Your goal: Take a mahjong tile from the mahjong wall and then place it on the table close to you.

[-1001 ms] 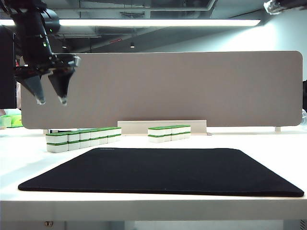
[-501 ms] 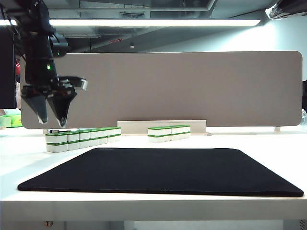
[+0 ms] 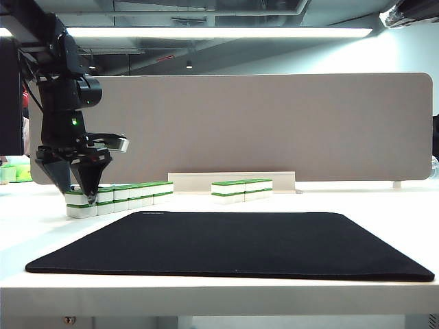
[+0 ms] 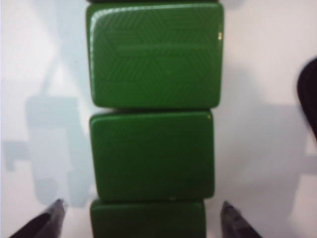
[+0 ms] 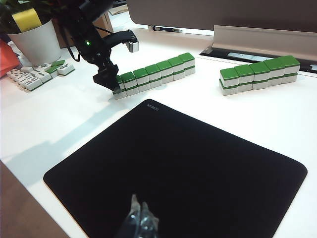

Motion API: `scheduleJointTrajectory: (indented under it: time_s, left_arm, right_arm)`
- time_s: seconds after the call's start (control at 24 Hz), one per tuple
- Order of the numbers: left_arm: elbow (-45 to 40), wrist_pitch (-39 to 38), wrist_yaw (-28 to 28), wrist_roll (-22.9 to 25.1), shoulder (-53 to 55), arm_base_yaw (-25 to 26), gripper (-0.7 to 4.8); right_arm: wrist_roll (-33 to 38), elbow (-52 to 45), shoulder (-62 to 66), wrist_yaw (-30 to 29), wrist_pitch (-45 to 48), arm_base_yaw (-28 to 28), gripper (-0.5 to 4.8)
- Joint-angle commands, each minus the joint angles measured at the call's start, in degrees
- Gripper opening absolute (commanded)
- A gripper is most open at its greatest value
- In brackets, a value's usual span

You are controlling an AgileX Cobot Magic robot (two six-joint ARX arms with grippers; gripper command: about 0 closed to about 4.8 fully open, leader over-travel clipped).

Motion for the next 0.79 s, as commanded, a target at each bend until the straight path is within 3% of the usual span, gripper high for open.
scheduleJointTrajectory:
  time_s: [0.04,0.54,0.67,0.79]
  left_arm:
    - [0.28,1.05,-0.02,0.13,0.79,-0.15,4.04]
    - [0.26,0.79,-0.02,-0.13,2.82,-0.15,3.93]
    - [0.26,0.72,0.00,-0.35,3.15,-0.17,3.22]
    - [0.26,0.59,-0.02,-0.35,3.21,-0.31,3.16]
  right_arm:
    - [-0.13,0.35,-0.02,0.07,0.63,0.07,-0.01]
    - [-0.13,0.35,-0.02,0.07,0.66,0.07,-0.01]
    - [-0.13,0.35,-0.07,0.07,0.66,0.07,-0.01]
    - [-0.13,0.35,-0.09,0.09,0.66,0.07,-0.01]
